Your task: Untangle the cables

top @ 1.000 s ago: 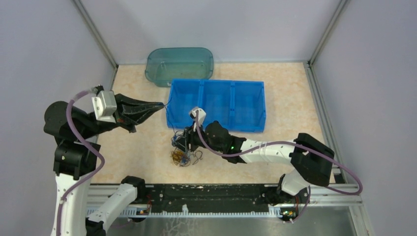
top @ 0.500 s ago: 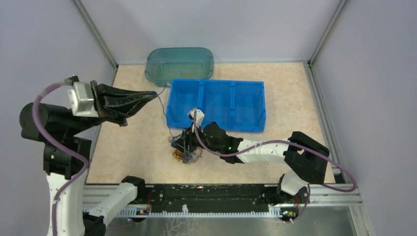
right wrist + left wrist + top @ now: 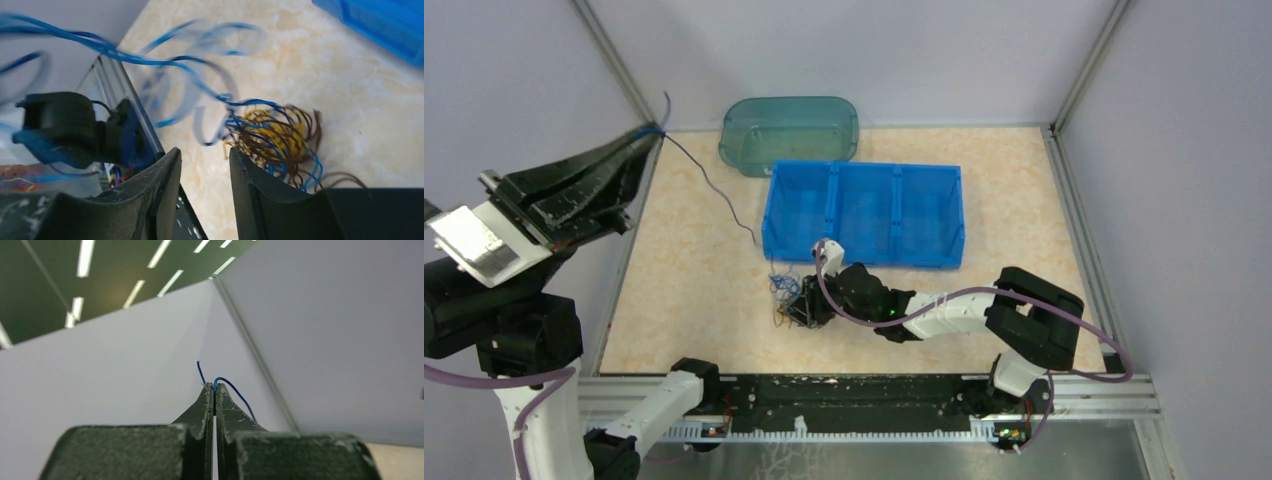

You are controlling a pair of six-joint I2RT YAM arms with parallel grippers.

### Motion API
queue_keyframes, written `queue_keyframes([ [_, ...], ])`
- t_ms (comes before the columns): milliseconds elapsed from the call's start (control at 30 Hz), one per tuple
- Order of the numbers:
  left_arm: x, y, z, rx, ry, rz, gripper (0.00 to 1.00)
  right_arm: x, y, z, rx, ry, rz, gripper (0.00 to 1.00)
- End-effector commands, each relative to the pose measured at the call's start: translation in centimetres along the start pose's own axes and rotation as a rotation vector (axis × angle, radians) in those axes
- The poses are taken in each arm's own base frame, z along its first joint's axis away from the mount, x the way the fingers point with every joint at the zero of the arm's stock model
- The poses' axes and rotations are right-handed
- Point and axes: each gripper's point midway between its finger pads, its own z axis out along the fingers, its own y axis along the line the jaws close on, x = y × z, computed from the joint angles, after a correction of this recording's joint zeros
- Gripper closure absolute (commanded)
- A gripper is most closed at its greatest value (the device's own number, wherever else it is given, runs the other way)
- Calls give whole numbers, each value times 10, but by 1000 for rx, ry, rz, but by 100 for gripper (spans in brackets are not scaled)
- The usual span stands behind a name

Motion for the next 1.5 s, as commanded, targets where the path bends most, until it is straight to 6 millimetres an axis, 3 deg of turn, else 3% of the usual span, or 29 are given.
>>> queue_keyframes([
  [0,-65,51,-3,-265,-186,263,100,12,-10,-4,32,-7,13,59],
  [167,-98,72,-1,-361,-267,346,100,21,-20,-11,62,-5,25,60],
  [300,-75,59,6,-264,-190,258,100,3,-11,-24,50,-44,3,60],
  [333,-66,55,6,-245,-171,242,100,-7,-3,-30,36,-66,-17,57],
  [433,-45,47,2,-216,-128,224,100,-45,23,-54,-13,-141,-86,37],
  [533,-33,46,-1,-213,-108,227,100,-78,53,-76,-85,-187,-154,22],
  [600,-28,45,0,-205,-98,218,100,-103,80,-87,-148,-221,-203,16],
  [733,-17,40,2,-169,-73,182,100,-132,127,-94,-249,-243,-307,14],
  [867,-10,38,3,-152,-55,155,100,-161,156,-89,-296,-291,-350,13],
  [1033,-11,36,3,-145,-55,147,100,-179,173,-69,-316,-304,-376,14],
  [1267,-13,32,4,-121,-57,130,99,-183,164,-30,-253,-315,-349,24],
  [1467,-20,29,5,-110,-69,128,99,-172,146,-1,-183,-297,-339,33],
])
